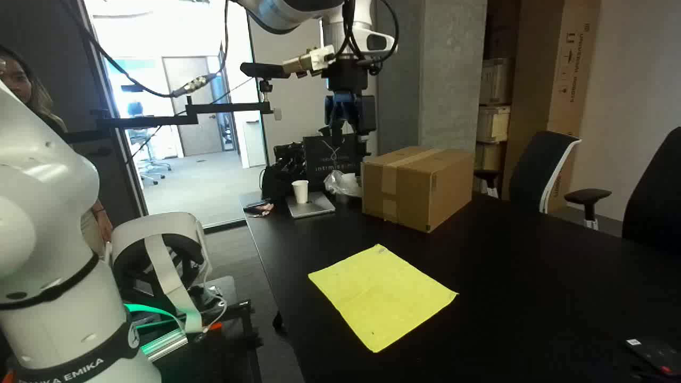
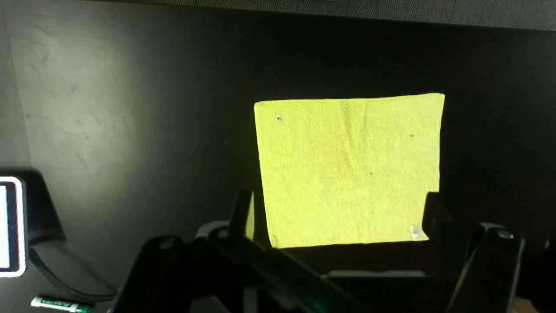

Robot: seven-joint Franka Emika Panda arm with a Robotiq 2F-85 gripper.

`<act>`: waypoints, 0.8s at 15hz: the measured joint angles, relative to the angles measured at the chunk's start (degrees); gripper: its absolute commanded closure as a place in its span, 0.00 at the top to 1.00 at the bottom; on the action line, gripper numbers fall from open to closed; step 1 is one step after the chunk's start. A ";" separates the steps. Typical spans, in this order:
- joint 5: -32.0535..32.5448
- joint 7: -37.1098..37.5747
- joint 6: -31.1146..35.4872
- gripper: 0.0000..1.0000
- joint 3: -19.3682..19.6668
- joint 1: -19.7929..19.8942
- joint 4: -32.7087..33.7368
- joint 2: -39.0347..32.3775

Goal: Fold the cloth in half

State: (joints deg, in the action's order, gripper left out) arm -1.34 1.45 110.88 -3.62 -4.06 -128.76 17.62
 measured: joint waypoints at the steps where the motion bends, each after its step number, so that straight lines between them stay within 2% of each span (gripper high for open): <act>1: 0.00 0.00 0.04 1.00 0.00 0.00 0.20 0.00; 9: 0.00 -0.02 0.81 1.00 0.24 0.38 -0.57 -1.54; 12: 0.29 -0.58 7.62 1.00 0.85 0.90 -2.73 -5.99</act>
State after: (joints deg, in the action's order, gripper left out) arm -1.06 0.86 118.49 -2.78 -3.16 -131.49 11.64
